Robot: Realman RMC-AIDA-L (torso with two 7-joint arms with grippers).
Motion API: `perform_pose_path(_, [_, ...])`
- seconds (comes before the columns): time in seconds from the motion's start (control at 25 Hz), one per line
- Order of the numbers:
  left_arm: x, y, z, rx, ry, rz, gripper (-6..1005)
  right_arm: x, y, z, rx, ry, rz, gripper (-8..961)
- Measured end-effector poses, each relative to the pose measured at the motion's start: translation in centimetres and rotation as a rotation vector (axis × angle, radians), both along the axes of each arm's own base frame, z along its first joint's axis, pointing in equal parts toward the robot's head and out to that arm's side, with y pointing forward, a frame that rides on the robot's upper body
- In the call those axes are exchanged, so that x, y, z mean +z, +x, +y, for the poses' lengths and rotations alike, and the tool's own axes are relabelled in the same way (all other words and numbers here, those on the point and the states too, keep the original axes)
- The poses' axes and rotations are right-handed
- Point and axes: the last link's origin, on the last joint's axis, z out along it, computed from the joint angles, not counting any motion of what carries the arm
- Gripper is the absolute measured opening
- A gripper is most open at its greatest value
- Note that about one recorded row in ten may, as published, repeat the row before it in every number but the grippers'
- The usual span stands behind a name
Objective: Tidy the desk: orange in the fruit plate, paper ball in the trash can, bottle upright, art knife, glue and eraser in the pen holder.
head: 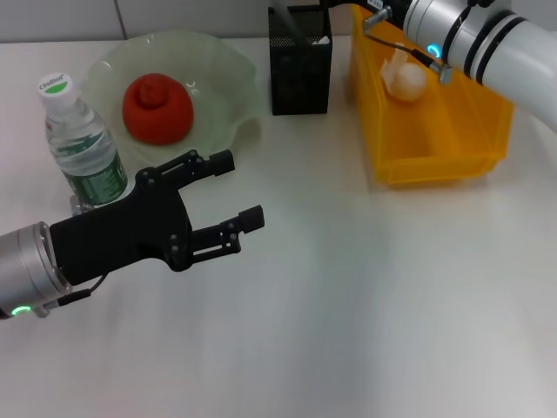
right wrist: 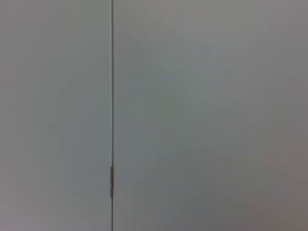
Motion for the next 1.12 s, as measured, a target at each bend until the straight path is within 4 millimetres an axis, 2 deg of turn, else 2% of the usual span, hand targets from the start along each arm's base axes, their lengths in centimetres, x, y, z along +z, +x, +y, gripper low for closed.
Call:
perform_pose_path(0.44, [0.1,-0.1,-0.1,0.000,-0.002,-0.001,819,0.0,0.1,-0.4,0.017,-0.010,0.021,618])
perform_pose_path(0.72, [-0.1,-0.2,-0.4,0.005,-0.021,0.003,818,0.8,2.1,-2.3,-0.004,-0.039,0.161,716])
perform_pose_path(0.88, [-0.3,-0.3,-0.8,-0.001,-0.042,0.010,818,2.1,4.2,-5.6,0.052,-0.084,0.297,788])
perform_pose_path(0.96, [-0.5,-0.5,-1.1,-0.009,-0.061,0.024,818,3.0,5.7,-8.1,0.094,-0.127,0.352,826])
perform_pose_path(1.12, [-0.9,-0.8,-1.7,-0.022,-0.111,0.062,818,5.3,8.3,-13.3,0.203,-0.276,0.397,827])
